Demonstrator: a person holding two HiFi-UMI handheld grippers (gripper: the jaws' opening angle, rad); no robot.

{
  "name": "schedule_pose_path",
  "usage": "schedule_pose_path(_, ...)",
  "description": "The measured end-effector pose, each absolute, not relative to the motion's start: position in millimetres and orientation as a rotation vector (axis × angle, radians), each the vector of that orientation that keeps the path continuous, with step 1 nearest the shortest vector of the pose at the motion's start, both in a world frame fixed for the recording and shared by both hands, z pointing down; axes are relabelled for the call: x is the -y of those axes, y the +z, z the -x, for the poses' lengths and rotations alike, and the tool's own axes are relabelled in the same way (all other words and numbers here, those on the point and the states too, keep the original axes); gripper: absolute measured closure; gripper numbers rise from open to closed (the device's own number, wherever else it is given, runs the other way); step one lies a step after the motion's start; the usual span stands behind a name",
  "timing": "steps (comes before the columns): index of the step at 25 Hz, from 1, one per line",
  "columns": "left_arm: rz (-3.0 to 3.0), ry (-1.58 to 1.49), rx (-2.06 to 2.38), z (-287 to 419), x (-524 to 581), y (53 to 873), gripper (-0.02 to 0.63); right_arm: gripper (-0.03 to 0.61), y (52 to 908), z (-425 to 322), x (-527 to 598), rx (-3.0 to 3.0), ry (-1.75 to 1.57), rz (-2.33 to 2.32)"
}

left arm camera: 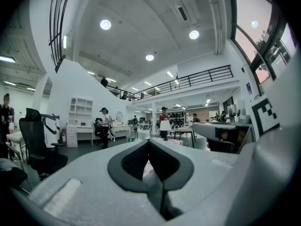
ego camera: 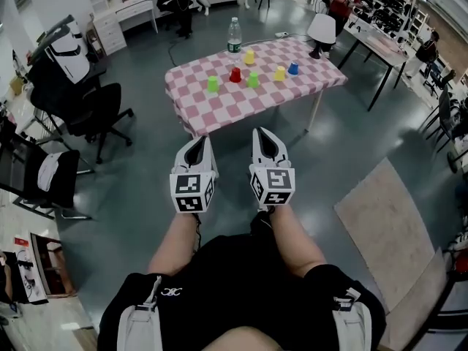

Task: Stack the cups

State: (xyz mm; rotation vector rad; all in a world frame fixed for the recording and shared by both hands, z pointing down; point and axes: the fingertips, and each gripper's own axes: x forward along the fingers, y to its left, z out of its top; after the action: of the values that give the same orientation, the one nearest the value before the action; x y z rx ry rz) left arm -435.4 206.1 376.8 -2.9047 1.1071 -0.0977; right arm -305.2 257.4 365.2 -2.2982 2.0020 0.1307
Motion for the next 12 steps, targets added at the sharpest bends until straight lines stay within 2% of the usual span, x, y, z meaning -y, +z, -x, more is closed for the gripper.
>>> schedule_pose_path(4, 2.887, -0.110, -1.085, 421.4, -187.6, 378.4, 0.598, 0.577, 364.3, 288.1, -239.6, -1.983, 0.138, 2.301)
schedule_pose_path(8, 2.874, -0.135, -1.086, 374.7, -152.6, 357.9, 0.598, 0.577, 341.4, 238.4, -202.2, -1.999, 0.138, 2.286)
schedule_pose_path(12, 2.886, -0.135, -1.109, 354.3, -117.9, 386.3, 0.598, 0.577, 365.9, 216.6, -164.9, -2.007, 0.136, 2.278)
